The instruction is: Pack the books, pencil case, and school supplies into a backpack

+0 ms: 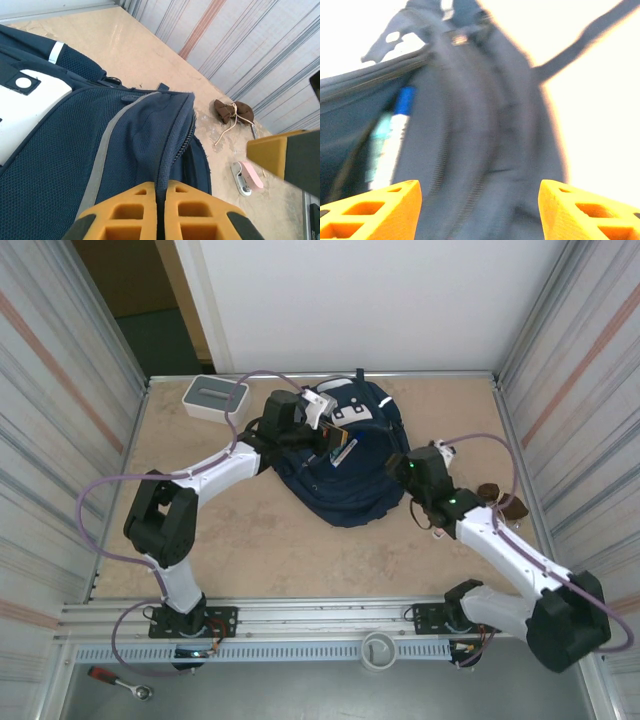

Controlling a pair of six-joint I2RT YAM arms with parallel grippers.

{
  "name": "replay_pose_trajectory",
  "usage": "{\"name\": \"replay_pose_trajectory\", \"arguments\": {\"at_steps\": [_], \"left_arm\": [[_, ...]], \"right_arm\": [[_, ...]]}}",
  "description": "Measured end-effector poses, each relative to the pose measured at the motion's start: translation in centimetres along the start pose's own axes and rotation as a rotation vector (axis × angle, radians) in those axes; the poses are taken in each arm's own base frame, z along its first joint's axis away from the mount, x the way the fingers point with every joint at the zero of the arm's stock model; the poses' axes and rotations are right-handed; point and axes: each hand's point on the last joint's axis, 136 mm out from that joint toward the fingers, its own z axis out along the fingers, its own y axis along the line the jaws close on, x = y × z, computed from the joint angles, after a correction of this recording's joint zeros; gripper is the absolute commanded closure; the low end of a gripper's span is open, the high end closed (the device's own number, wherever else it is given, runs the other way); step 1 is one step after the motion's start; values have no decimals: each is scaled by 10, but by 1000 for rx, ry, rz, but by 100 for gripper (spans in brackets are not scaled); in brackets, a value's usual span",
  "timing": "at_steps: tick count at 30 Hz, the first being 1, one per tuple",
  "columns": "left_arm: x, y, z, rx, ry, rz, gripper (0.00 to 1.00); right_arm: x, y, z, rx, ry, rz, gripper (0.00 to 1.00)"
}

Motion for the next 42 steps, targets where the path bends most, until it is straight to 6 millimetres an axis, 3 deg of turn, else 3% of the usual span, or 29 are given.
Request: {"name": "replay_pose_trajectory", "arguments": {"at_steps": [3, 5, 7, 9, 16, 22, 26, 29, 32, 35, 42], "left_arm": [[0, 0, 0, 1, -1, 1, 100], [0, 0, 0, 1, -1, 0, 100], [1, 0, 0, 1, 0, -1, 100], [3, 1, 0, 1, 2, -1, 100], [4, 1, 1, 2, 0, 0, 100], [3, 1, 1, 2, -4, 2, 100], [6, 2, 1, 2, -1, 1, 100], [6, 2, 1, 3, 0, 0, 100], [8, 2, 1, 3, 1, 0, 100], [8, 2, 1, 3, 0, 0, 100], [4, 3, -2, 0, -7, 1, 100]], "right_arm": [[-1, -63, 0, 182, 25, 0, 25], [10, -101, 0, 293, 69, 3, 22], [26, -129, -1, 372, 123, -3, 22], [41, -143, -2, 407, 170, -9, 23], [72, -163, 10, 475, 280, -24, 42], [72, -161, 14, 466, 275, -28, 68], [71, -159, 15, 459, 267, -32, 77], [68, -149, 13, 419, 248, -46, 79], [64, -122, 9, 324, 214, -86, 80], [55, -77, 4, 181, 179, -134, 80], [39, 50, 3, -189, 175, -177, 80]]}}
